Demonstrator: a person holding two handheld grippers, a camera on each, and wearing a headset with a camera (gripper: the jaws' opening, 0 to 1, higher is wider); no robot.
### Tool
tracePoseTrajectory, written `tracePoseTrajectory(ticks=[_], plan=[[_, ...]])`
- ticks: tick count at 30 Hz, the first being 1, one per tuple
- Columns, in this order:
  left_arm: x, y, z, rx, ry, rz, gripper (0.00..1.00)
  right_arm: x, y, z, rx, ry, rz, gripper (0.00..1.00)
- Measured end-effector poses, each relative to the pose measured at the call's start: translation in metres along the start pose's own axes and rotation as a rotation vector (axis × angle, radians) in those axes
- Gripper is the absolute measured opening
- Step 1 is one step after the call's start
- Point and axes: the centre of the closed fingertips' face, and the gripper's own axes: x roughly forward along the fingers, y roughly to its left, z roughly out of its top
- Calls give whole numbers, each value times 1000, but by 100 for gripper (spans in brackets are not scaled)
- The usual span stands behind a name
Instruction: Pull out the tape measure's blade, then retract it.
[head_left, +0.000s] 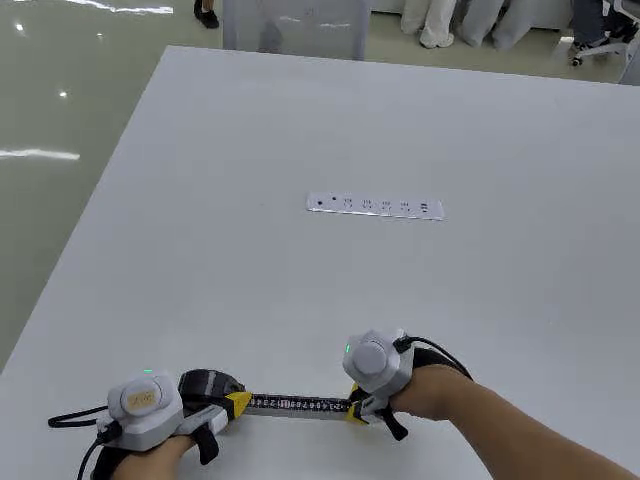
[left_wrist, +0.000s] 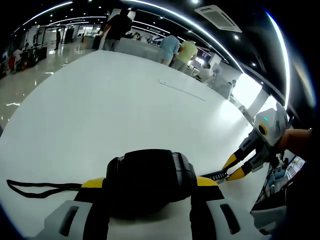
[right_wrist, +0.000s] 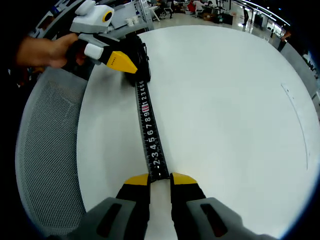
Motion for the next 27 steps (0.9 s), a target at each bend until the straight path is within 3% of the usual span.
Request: tracePoseTrajectory(ticks=[27], plan=[[0,1,1,-13,1,-9,62,13,4,25,-13,-31,-14,14]])
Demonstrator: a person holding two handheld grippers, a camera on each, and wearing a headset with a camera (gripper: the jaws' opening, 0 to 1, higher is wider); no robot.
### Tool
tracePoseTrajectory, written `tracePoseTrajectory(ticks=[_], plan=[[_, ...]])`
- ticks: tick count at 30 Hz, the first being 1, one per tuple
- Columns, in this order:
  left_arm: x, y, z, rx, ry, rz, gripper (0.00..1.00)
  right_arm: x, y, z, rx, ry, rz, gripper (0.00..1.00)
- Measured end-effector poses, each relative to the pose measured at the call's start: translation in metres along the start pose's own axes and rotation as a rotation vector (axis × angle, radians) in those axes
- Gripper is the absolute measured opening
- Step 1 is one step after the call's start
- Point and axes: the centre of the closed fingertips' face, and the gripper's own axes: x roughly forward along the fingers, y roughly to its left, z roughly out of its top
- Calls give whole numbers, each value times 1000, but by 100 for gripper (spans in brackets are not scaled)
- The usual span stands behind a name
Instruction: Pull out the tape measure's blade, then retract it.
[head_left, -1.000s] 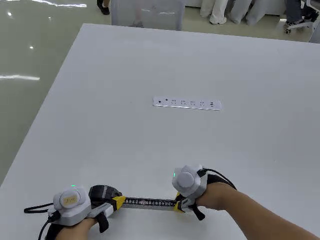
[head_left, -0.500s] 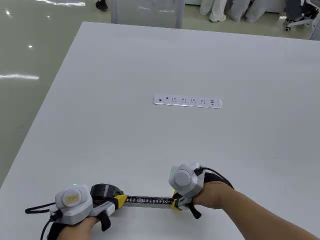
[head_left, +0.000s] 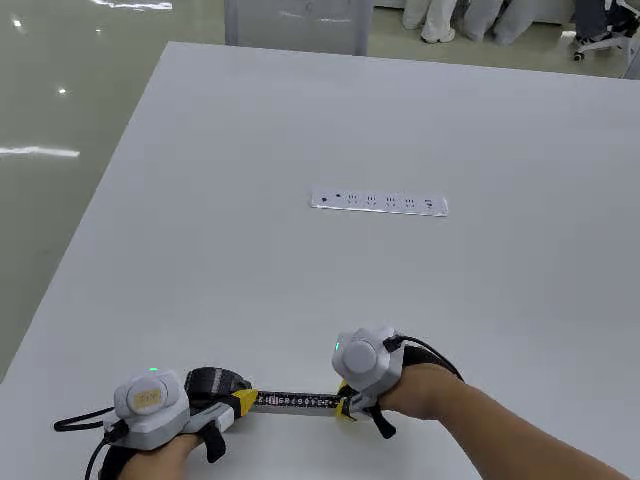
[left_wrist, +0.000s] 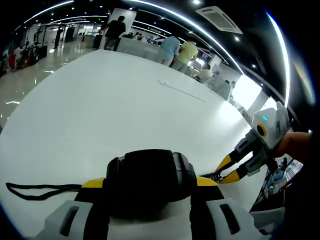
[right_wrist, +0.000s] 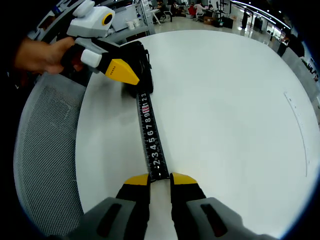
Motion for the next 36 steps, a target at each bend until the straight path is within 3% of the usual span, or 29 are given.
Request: tracePoseTrajectory(ticks=[36], plan=[[1,1,0,-14,2,11,62,17,7,42,-13,-78,-24,14]])
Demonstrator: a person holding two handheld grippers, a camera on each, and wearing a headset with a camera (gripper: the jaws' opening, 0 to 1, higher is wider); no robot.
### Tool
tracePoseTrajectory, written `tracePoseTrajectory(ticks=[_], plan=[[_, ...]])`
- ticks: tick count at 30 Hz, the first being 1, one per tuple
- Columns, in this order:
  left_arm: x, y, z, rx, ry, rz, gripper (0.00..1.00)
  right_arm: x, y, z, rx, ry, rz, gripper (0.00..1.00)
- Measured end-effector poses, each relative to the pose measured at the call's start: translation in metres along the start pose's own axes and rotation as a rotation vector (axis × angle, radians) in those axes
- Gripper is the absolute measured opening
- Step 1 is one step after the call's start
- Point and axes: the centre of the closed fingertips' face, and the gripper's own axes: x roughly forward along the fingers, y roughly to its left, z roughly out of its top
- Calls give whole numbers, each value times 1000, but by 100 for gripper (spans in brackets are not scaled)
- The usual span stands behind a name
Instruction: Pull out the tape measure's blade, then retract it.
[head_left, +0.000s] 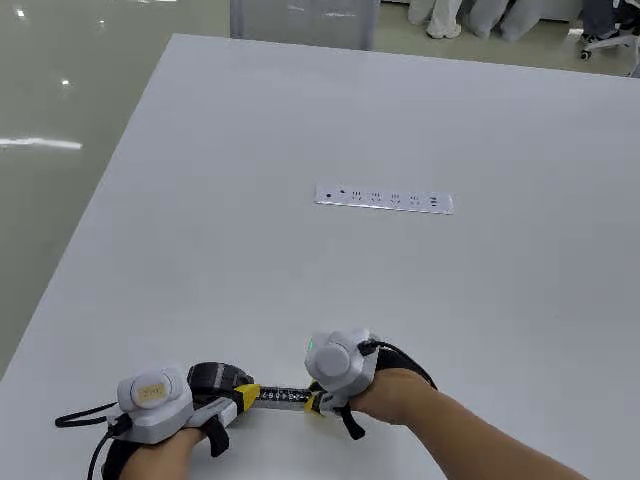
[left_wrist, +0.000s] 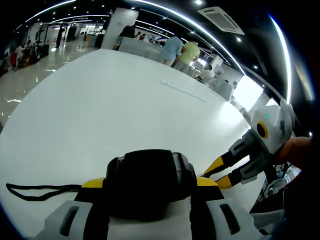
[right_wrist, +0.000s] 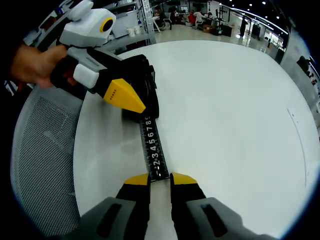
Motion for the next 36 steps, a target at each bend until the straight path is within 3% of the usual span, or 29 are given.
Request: tracePoseTrajectory(ticks=[36], plan=[[0,-1,0,-7,6,-6,62,19,6,31,-44,-52,19,14]])
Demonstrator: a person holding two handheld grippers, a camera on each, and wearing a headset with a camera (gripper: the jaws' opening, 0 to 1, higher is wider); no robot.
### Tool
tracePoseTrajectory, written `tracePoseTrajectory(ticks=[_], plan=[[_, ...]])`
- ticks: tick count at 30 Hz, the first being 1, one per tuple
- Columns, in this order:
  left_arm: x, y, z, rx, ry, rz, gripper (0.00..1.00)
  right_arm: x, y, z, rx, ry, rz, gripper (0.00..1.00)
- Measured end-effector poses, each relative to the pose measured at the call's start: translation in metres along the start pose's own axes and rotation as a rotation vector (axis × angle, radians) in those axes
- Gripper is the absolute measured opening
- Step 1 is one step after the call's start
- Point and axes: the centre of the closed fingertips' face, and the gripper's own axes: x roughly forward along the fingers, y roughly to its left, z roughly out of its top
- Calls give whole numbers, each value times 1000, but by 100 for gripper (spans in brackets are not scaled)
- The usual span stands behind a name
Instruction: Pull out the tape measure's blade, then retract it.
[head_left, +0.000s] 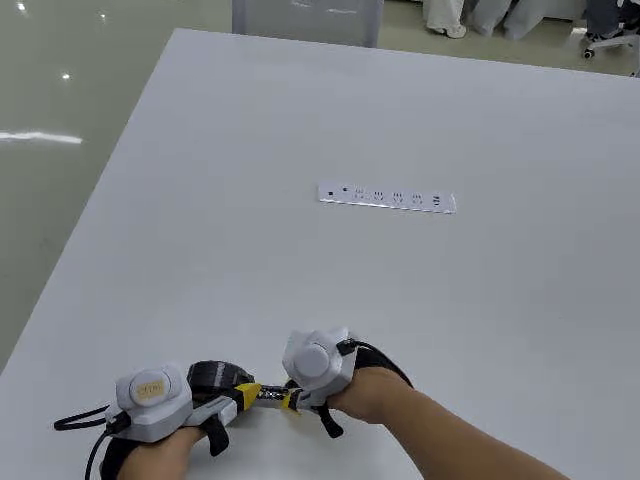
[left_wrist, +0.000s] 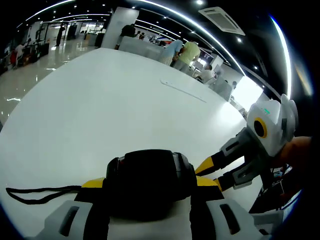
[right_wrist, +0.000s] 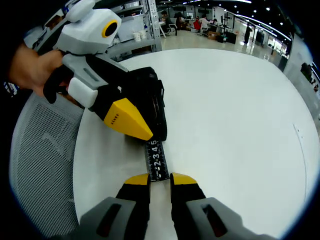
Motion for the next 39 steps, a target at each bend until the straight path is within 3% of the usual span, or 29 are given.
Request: tracePoseTrajectory(ticks=[39], plan=[[0,1,1,-10,4,-7,61,11,5,20,-33,-37,40,14]])
